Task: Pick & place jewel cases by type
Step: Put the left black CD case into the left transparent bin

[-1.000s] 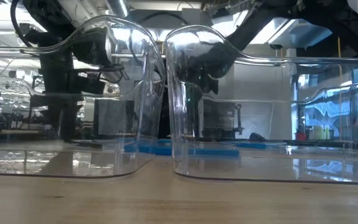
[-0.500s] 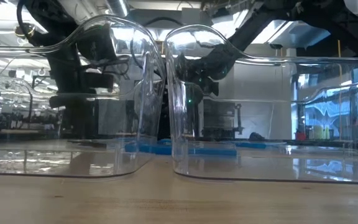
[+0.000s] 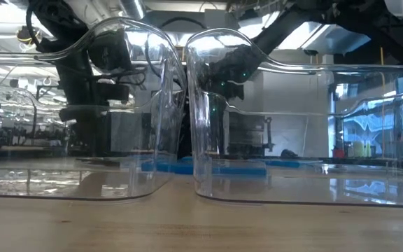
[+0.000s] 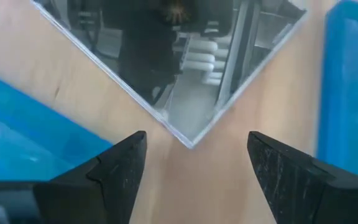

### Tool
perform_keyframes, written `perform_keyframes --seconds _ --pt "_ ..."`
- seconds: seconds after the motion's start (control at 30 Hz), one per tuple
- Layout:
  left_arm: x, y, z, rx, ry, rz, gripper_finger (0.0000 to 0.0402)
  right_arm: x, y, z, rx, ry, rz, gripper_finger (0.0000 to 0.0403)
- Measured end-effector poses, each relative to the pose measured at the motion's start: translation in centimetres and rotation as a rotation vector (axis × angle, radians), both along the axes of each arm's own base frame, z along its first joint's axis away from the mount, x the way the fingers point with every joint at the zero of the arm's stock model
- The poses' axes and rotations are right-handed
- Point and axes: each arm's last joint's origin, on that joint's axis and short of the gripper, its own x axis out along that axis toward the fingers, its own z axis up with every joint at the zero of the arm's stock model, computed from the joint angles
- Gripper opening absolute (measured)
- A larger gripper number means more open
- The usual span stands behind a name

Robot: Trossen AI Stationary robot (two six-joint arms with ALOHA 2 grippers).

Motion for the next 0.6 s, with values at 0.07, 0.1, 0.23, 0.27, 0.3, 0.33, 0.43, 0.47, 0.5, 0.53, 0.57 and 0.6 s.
perform_keyframes --seconds 0.07,0.1,0.23,0.27,0.3,0.33,0.43,0.47,0.5,0.53,0.57,0.6 --pt "0.0 -0.1 0.0 -0.014 0.004 -0.034 0.0192 0.2 0.2 -0.7 0.004 0.01 0.006 0.0284" --pt "0.0 -0.1 0.0 -0.019 0.007 -0.046 0.0192 0.2 0.3 -0.8 0.004 0.007 0.007 0.0284" --pt "-0.2 -0.2 0.1 -0.03 0.017 -0.047 0.0192 0.4 0.3 -1.4 0.006 0.01 0.007 0.0284" --pt "-0.3 -0.2 0.3 -0.034 0.029 -0.044 0.0192 0.4 0.3 -1.4 0.007 0.01 0.008 0.0284" --pt "-0.3 -0.2 0.4 -0.037 0.039 -0.042 0.0192 0.4 0.3 -1.5 0.008 0.01 0.009 0.0284" --pt "-0.3 -0.2 0.6 -0.04 0.051 -0.042 0.0192 0.4 0.3 -1.5 0.01 0.01 0.01 0.0284" --pt "-0.8 -0.3 0.7 -0.063 0.128 -0.025 0.0192 0.4 0.3 -1.5 0.009 0.003 0.009 0.0284" --pt "-1.0 -0.4 0.7 -0.072 0.145 -0.005 0.0192 0.4 0.3 -1.6 0.009 0.004 0.009 0.0284" --pt "-1.2 -0.4 0.7 -0.082 0.153 0.02 0.0192 0.4 0.3 -1.6 0.01 0.004 0.009 0.0284" --pt "-1.3 -0.4 0.7 -0.094 0.161 0.048 0.0192 0.4 0.3 -1.6 0.01 0.005 0.009 0.0284" --pt "-1.5 -0.5 0.7 -0.103 0.168 0.075 0.0192 0.4 0.3 -1.6 0.009 0.005 0.009 0.0284" --pt "-1.5 -0.5 0.6 -0.11 0.171 0.096 0.0192 0.4 0.3 -1.6 0.009 0.005 0.009 0.0284"
